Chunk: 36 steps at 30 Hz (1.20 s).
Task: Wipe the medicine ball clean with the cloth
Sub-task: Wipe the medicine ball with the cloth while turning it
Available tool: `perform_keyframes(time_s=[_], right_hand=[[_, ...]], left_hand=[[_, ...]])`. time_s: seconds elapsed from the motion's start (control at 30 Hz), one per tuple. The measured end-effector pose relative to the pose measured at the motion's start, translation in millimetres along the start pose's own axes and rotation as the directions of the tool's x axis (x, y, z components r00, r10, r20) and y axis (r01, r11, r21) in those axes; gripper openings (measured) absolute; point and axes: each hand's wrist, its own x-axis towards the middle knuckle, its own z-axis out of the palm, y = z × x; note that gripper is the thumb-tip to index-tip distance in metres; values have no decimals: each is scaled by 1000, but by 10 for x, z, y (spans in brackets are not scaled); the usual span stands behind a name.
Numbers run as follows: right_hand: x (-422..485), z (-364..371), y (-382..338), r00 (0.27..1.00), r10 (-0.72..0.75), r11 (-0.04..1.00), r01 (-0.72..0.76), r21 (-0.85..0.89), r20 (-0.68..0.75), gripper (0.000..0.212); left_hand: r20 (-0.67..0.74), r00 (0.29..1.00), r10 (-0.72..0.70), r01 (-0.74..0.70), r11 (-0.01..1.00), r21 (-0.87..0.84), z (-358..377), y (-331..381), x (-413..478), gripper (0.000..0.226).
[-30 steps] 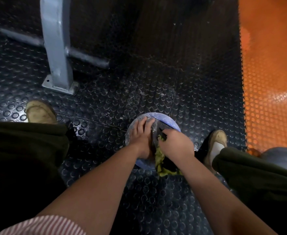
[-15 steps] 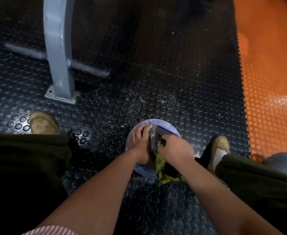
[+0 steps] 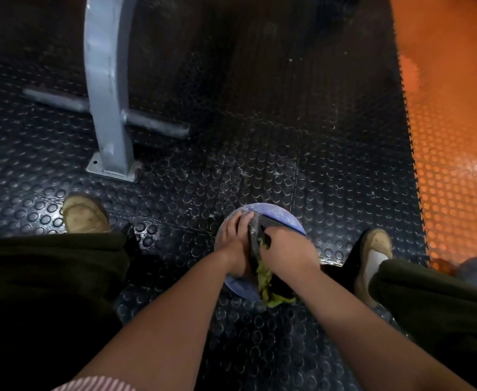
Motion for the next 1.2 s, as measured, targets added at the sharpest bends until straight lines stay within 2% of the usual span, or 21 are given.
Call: perform_keyframes(time_s=[0.1,0.23,0.37,0.47,0.57,0.73,0.87,0.97,1.03,1.13,1.2], right_hand=[[179,-94,-1,1000,14,1000,-13,-24,21,26],[405,-179,-9,997,78,994,-79,71,20,25],[171,-68,26,998,57,997,-56,53,-25,27],[-127,61,110,1000,15,997,-13,73,-25,24],[-129,42,173,999,46,993,-45,107,-5,19],[227,-176,210,992,124,982,-121,147,-11,25],[244,-182,178,992,124,976,-121,183,-5,29],[155,-110,208,993,115,973,-107,205,-24,30],[175,-136,238,991,137,969,-133,207,-7,29],[214,-194,265,990,140,968,-144,206,34,31],[213,-210,262,991,126,971,-132,201,40,34]], left_hand=[[-5,1000,16,-16,998,54,21,20,-16,132],[-28,999,-16,18,999,48,60,45,1,141],[-75,997,18,-21,999,-43,63,38,64,123],[-52,999,-1,-3,998,-70,41,91,109,120],[-25,1000,12,-13,1000,-26,35,128,154,121],[0,1000,19,-19,997,68,69,128,178,126],[-19,998,56,-55,998,26,22,107,168,120],[-114,982,152,-152,988,13,48,128,111,108],[-115,975,191,-190,982,26,101,166,68,106],[-61,987,151,-143,984,109,169,194,88,106],[-85,991,102,-95,992,84,217,195,125,107]])
